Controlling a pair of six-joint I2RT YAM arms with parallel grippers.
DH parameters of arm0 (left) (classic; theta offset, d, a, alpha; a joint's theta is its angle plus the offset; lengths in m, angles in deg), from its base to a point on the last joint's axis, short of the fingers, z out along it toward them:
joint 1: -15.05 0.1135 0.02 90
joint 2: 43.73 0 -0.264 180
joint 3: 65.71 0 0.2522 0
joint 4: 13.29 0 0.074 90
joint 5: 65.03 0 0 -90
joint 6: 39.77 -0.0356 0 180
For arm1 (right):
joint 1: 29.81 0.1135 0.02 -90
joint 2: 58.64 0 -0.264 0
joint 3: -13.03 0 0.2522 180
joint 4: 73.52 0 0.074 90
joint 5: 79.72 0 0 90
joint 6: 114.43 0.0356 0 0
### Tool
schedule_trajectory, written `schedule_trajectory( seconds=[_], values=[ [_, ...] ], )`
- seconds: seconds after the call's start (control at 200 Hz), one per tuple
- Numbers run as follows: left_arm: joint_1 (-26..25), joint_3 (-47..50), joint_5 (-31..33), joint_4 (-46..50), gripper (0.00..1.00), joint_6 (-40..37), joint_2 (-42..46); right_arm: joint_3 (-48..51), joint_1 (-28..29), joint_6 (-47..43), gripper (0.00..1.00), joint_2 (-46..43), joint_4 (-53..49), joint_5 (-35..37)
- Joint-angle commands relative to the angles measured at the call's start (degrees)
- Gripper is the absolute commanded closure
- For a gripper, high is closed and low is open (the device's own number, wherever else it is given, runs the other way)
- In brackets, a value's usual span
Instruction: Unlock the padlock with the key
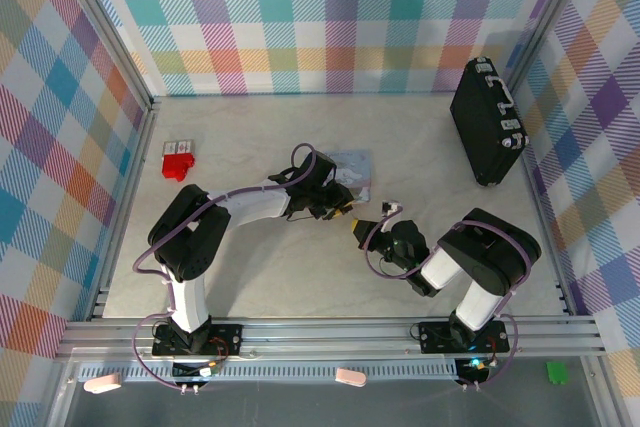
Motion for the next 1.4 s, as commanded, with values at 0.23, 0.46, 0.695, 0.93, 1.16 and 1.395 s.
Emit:
schedule_trajectory(
  seconds=[0.23, 0.46, 0.695, 0.93, 1.16, 1.395],
  values=[
    [-1.0, -0.2, -2.8, -0.1, 0.88, 0.6, 2.3, -2.0, -0.9, 2.1, 1.00, 0.8, 5.2, -2.1],
    [-1.2, -0.3, -3.1, 0.3, 0.89, 0.4, 2.5, -2.7, -2.1, 1.6, 1.00, 3.0, 8.0, -5.3],
    [-1.6, -0.5, -3.6, 0.5, 0.90, 0.4, 2.9, -3.3, -3.7, -1.6, 1.00, 1.5, 6.3, -6.7],
    [-2.2, -1.5, -4.6, 0.3, 0.89, 0.4, 3.5, -4.8, -7.0, -0.8, 1.00, 2.2, 8.3, -12.5],
    [-2.3, -2.1, -5.5, 0.6, 0.90, 0.3, 3.5, -6.2, -7.2, -3.0, 1.00, 0.4, 7.0, -15.1],
    [-2.4, -2.0, -5.6, 1.0, 0.90, 0.2, 3.9, -6.9, -7.3, -6.5, 1.00, -1.3, 5.7, -15.3]
  ],
)
